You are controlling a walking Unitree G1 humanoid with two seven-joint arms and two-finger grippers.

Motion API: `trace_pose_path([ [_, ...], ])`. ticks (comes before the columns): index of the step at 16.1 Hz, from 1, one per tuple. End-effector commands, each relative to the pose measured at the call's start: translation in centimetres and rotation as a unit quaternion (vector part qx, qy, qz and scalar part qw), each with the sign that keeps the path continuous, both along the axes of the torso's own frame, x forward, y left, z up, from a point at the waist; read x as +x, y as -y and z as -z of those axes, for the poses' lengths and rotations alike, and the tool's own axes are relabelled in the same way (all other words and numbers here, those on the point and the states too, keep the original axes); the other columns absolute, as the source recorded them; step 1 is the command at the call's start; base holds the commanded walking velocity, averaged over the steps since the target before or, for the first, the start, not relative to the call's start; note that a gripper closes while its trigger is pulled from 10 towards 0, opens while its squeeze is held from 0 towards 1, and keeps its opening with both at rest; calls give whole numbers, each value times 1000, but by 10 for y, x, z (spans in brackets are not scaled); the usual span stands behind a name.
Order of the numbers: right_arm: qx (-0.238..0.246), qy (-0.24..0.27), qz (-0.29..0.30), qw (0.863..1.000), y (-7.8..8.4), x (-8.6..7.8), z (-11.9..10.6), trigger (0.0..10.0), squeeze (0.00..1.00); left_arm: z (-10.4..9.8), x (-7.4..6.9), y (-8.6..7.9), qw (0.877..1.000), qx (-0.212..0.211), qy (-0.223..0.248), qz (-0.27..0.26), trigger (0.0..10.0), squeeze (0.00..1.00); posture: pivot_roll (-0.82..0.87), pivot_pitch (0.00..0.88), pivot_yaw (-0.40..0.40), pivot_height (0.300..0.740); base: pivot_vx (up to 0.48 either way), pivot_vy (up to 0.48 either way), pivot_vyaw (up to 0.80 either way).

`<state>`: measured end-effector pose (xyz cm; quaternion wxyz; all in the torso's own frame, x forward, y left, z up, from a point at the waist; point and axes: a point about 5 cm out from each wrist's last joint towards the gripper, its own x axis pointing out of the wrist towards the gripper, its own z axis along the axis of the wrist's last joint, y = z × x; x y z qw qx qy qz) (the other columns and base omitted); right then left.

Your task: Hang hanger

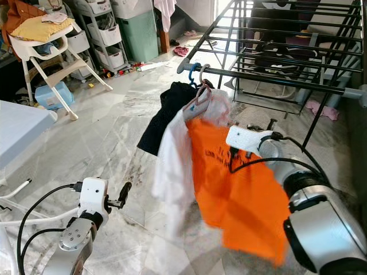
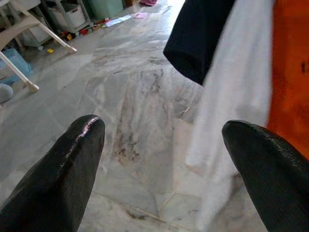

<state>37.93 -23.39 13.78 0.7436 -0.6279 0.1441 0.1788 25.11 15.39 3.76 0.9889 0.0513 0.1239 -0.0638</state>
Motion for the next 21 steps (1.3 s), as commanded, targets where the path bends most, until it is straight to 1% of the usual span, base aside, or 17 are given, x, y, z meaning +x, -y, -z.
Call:
trace_pose_path([
  [1, -15, 4, -29, 999, -6, 6, -16, 10000, 0, 0, 1, -2, 1000, 5, -3, 3, 10000, 0, -39, 10, 81, 740, 0, 0, 0],
  [5, -50, -50, -41, 997, 1, 5, -19, 10000, 0, 0, 2, -1, 1000, 6, -4, 7, 10000, 0, -40, 11, 86, 740, 0, 0, 0],
  [6, -46, -56, -44, 996, 0, 5, -18, 10000, 0, 0, 1, -1, 1000, 7, -4, 7, 10000, 0, -38, 9, 84, 740, 0, 0, 0],
  [7, -17, -47, -38, 998, -3, 5, -18, 10000, 0, 0, 1, -1, 1000, 7, -3, 7, 10000, 0, -36, 9, 81, 740, 0, 0, 0],
  [8, 17, -48, -34, 998, -5, 3, -12, 10000, 0, -1, 1, -1, 1000, 6, -1, 5, 10000, 0, -32, 8, 77, 740, 0, 0, 0],
  [9, 51, -38, -22, 998, -5, 1, -8, 10000, 0, -2, 2, -1, 1000, 5, 1, 2, 10000, 0, -30, 8, 73, 740, 0, 0, 0],
  [10, 104, -28, -8, 994, -6, -3, 1, 10000, 0, -2, 1, -2, 1000, 5, 2, -3, 10000, 0, -31, 9, 73, 740, 0, 0, 0],
  [12, 191, -24, 13, 981, -9, -12, 18, 10000, 0, -2, 1, -4, 1000, 5, 3, -6, 10000, 0, -39, 11, 73, 740, 0, 0, 0],
  [13, 314, -25, 34, 948, -19, -25, 39, 10000, 0, -2, 1, -5, 1000, 1, 4, -10, 10000, 0, -49, 11, 80, 740, 0, 0, 0],
  [14, 345, -27, 32, 938, -24, -30, 45, 10000, 0, -2, 2, -6, 1000, -1, 5, -11, 10000, 0, -50, 12, 82, 740, 0, 0, 0],
  [15, 385, -4, 33, 922, -33, -38, 53, 10000, 0, -5, 4, -6, 1000, 2, 11, -12, 10000, 0, -61, 11, 92, 740, 0, 0, 0],
  [16, 408, 5, 29, 913, -41, -43, 58, 10000, 0, -6, 5, -7, 1000, 7, 14, -11, 10000, 0, -66, 9, 96, 740, 0, 0, 0],
  [17, 412, 9, 21, 911, -47, -47, 61, 10000, 0, -6, 6, -8, 1000, 10, 17, -12, 10000, 0, -71, 9, 101, 740, 0, 0, 0],
  [18, 423, 18, -5, 906, -58, -56, 64, 10000, 0, -7, 7, -10, 1000, 15, 21, -16, 10000, 0, -75, 6, 102, 740, 0, 0, 0],
  [19, 441, 15, -14, 897, -63, -60, 66, 10000, 0, -6, 7, -11, 999, 18, 20, -18, 10000, 0, -76, 5, 100, 740, 0, 0, 0],
  [20, 444, 12, -17, 896, -66, -63, 67, 10000, 0, -4, 6, -13, 999, 23, 18, -22, 10000, 0, -79, 3, 96, 740, 0, 0, 0],
  [21, 458, 0, -18, 889, -72, -66, 69, 10000, 0, -2, 3, -14, 999, 27, 16, -27, 10000, 0, -78, 0, 91, 740, 0, 0, 0],
])
